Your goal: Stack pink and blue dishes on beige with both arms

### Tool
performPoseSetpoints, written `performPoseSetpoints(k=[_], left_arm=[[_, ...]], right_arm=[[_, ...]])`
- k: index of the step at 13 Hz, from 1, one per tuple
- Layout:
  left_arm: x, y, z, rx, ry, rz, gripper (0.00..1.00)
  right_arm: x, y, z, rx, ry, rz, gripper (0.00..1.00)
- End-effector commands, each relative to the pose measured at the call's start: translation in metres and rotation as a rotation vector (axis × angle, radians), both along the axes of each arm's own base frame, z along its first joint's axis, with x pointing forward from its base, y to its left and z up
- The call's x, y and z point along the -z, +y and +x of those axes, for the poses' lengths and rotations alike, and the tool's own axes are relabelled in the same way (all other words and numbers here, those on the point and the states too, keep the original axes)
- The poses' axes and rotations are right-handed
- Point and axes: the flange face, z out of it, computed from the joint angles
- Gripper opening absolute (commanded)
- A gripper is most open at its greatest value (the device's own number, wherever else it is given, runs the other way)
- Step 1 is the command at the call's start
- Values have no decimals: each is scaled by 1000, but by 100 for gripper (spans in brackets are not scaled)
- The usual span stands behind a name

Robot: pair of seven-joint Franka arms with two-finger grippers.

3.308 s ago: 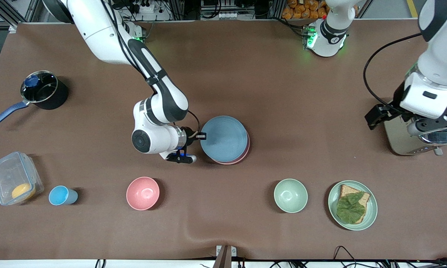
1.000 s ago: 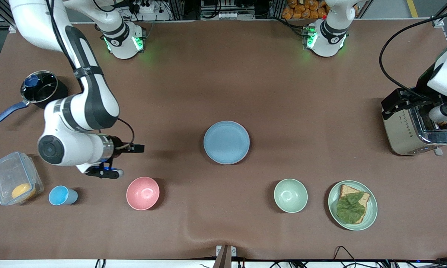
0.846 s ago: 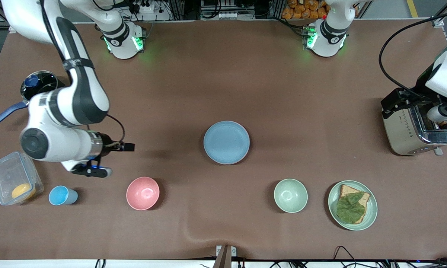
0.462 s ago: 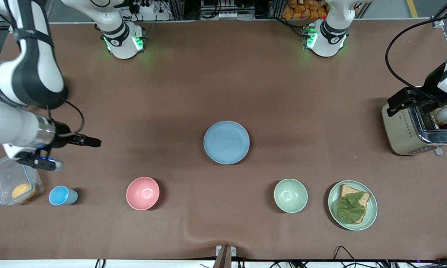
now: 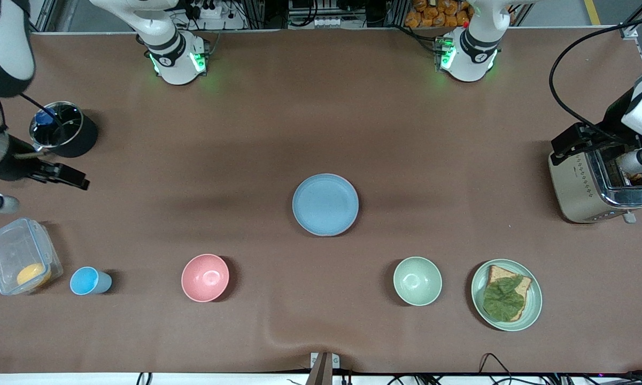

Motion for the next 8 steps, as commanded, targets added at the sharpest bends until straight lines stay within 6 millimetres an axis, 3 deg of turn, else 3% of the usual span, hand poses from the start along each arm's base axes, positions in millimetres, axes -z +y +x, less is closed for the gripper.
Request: performPoseSetpoints(k=[1,4,5,8], left_arm=[[11,2,-4,12,39,-1,100],[16,13,-5,-5,47,12,100],[14,24,-5,-23,42,11,100],[22,26,-15,-27,62,20,100]], right_arm=[[-36,-9,-34,-1,-19,-21,100],[-66,-16,-50,6,-19,-62,100],[-71,-19,-56,13,-4,-52,100],[-82,-25,-58,-49,-14,-49,100]])
